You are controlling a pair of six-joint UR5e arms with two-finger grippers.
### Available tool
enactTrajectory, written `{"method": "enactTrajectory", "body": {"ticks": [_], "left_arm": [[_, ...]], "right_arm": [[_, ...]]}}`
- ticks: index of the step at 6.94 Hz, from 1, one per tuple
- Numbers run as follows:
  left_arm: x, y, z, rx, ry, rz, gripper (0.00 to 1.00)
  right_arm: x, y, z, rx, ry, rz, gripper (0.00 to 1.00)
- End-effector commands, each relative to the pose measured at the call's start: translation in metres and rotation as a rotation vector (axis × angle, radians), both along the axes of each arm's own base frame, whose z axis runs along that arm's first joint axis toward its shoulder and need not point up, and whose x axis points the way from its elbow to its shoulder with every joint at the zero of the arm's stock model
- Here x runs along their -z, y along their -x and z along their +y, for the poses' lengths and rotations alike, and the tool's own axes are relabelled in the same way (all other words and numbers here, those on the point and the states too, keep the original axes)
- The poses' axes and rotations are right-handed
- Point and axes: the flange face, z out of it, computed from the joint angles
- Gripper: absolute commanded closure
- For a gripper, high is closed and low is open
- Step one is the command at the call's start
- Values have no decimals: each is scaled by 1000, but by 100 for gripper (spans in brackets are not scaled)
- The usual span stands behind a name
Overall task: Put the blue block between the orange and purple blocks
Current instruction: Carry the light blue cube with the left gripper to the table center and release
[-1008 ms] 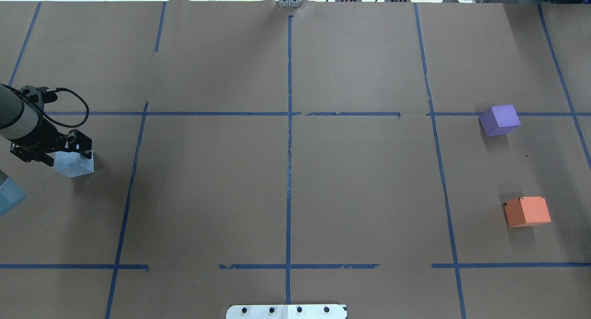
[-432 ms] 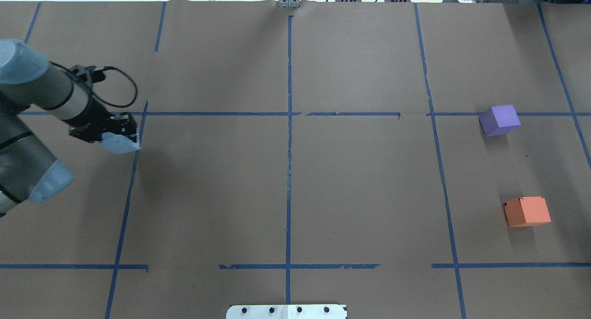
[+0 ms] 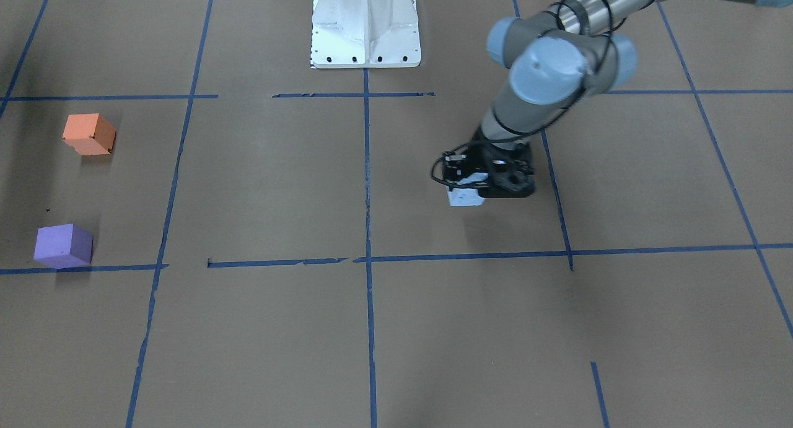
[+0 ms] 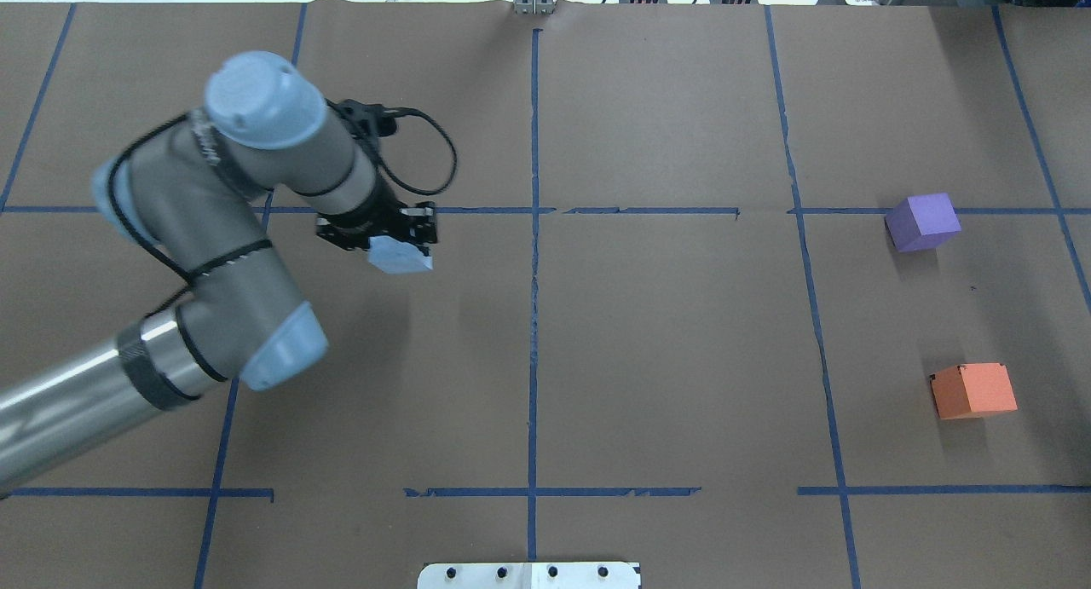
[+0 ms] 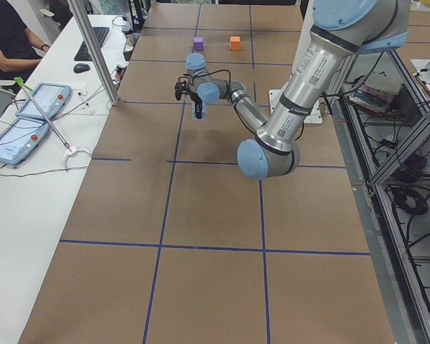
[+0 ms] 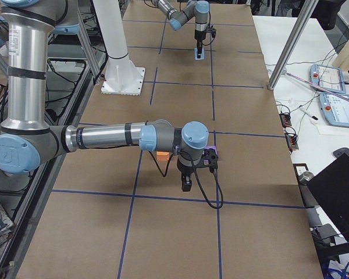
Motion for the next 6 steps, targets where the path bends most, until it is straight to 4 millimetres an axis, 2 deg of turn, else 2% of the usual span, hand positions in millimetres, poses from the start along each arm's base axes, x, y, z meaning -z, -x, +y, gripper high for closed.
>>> {"method": "enactTrajectory", "body": {"ticks": [1, 2, 3, 4, 5, 6], "left_arm": [[67, -117, 36, -30, -76, -71, 97], [70, -141, 30, -31, -69, -103, 92], [64, -147, 28, -35, -64, -112, 91], [65, -150, 27, -39, -66, -116, 85], [58, -158, 22, -42, -55, -139, 66], [61, -163, 23, -46, -56, -141, 39]], "right_arm": [[2, 14, -3, 27, -2, -1, 0], [3, 14, -3, 29, -4, -1, 0], [2, 16, -3, 32, -2, -1, 0], [3, 16, -3, 34, -4, -1, 0], [3, 18, -3, 37, -4, -1, 0], [4, 20, -4, 41, -5, -3, 0]]}}
